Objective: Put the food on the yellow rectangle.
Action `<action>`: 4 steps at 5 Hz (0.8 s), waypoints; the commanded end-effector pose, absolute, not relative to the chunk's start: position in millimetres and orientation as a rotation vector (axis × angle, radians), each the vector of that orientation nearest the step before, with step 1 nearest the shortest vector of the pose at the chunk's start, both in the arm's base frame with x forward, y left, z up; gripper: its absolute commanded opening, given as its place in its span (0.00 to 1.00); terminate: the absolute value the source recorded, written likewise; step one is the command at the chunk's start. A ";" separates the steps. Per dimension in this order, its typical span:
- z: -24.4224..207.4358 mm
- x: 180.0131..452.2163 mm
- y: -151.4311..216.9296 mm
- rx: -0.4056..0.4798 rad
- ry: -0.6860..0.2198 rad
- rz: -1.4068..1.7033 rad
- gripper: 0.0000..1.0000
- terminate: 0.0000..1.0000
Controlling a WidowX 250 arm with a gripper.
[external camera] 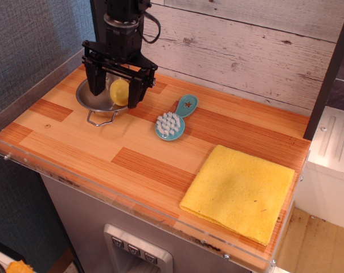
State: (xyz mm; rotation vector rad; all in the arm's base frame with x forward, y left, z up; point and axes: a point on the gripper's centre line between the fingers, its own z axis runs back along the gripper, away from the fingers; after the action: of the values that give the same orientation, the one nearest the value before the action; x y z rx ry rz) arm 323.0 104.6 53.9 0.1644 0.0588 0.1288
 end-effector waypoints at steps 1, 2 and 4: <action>59.8 334.7 138.4 0.187 0.014 0.198 1.00 0.00; 53.5 342.3 152.8 0.190 0.017 0.227 1.00 0.00; 41.5 356.7 164.2 0.174 0.008 0.253 1.00 0.00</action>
State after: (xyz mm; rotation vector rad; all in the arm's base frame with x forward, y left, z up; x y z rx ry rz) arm 359.4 158.2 27.2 0.1650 0.0376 0.2472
